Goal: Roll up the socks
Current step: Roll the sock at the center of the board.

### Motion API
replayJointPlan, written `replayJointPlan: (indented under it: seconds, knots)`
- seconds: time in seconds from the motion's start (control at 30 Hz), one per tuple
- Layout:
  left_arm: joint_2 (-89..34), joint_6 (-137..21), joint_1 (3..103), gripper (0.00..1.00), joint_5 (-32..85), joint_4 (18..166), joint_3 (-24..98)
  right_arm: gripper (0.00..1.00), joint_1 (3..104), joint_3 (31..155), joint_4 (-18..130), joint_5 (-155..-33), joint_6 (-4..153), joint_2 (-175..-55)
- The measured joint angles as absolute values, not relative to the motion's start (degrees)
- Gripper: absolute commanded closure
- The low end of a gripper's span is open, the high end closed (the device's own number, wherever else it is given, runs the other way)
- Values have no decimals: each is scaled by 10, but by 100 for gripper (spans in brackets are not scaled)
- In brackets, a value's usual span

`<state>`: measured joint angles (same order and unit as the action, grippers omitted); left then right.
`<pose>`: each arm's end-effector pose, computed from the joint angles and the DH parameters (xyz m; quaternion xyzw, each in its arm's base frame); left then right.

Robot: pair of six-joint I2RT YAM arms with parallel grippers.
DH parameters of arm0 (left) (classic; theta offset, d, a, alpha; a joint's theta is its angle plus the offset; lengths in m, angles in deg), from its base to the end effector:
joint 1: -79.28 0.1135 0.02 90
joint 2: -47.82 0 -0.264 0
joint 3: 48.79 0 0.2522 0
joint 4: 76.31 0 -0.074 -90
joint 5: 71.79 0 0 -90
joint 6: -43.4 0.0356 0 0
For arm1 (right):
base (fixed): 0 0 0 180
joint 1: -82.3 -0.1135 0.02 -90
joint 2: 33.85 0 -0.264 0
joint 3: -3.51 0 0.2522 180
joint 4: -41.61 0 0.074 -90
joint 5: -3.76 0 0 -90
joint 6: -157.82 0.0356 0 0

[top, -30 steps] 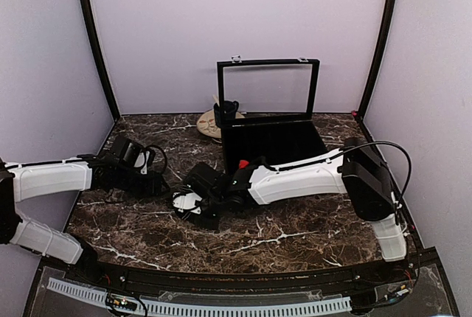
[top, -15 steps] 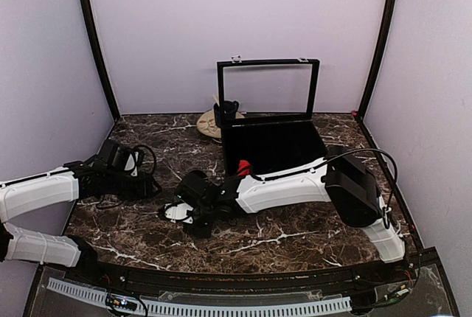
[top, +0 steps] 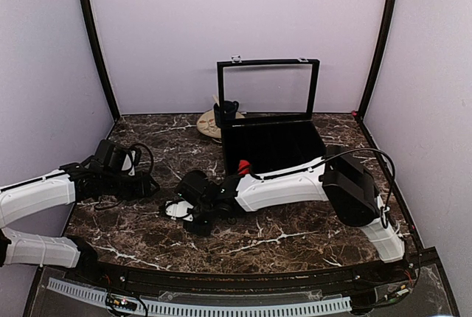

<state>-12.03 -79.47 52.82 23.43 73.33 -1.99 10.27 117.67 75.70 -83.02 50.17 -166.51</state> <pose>0.1889 -0.0976 0.2096 -0.0333 0.9171 -0.2319 0.3226 0.1576 0.4794 0.1406 -0.6612 0.6777 0.1228 0.2973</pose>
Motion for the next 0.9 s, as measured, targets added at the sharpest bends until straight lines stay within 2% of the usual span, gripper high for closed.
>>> replayJointPlan:
  seconds: [0.43,0.9]
  knots:
    - [-114,-803,528,53,232,736,-26,99,129,1177,762,-848,513,-1666]
    - [-69,-805,528,54,235,739,-66,100,136,1191,791,-945,538,-1666]
